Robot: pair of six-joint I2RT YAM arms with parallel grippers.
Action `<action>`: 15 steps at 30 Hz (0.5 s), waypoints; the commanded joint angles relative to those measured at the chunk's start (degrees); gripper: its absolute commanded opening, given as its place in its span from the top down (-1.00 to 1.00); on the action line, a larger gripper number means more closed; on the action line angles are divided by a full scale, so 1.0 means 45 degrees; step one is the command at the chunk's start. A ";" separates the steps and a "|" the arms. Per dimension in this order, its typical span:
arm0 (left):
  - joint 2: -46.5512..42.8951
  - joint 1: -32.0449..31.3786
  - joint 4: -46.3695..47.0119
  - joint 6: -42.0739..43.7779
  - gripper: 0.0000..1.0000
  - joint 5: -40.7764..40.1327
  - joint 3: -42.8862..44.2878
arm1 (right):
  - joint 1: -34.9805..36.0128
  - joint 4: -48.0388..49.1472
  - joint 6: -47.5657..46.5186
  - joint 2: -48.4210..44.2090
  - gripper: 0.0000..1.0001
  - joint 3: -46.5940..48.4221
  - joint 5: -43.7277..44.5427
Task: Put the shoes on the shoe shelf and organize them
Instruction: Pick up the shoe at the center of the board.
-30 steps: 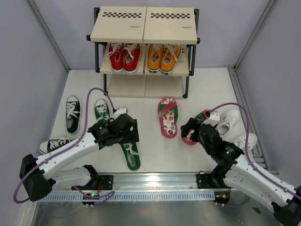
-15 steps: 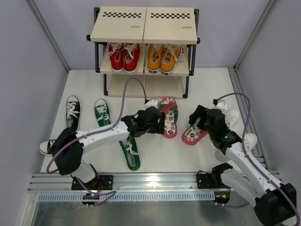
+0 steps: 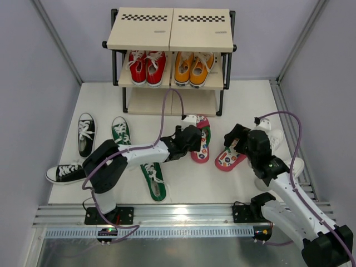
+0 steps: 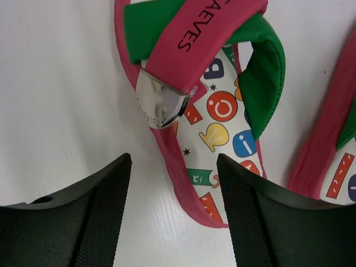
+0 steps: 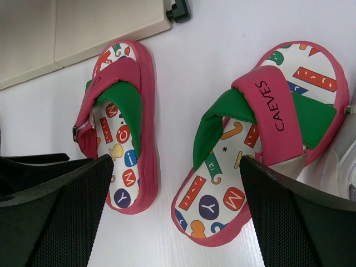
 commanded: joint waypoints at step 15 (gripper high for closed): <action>0.1862 -0.0004 0.0787 -0.0637 -0.03 -0.2048 0.1944 | -0.0052 0.0125 -0.0071 -0.0477 -0.99 -0.0844 0.0272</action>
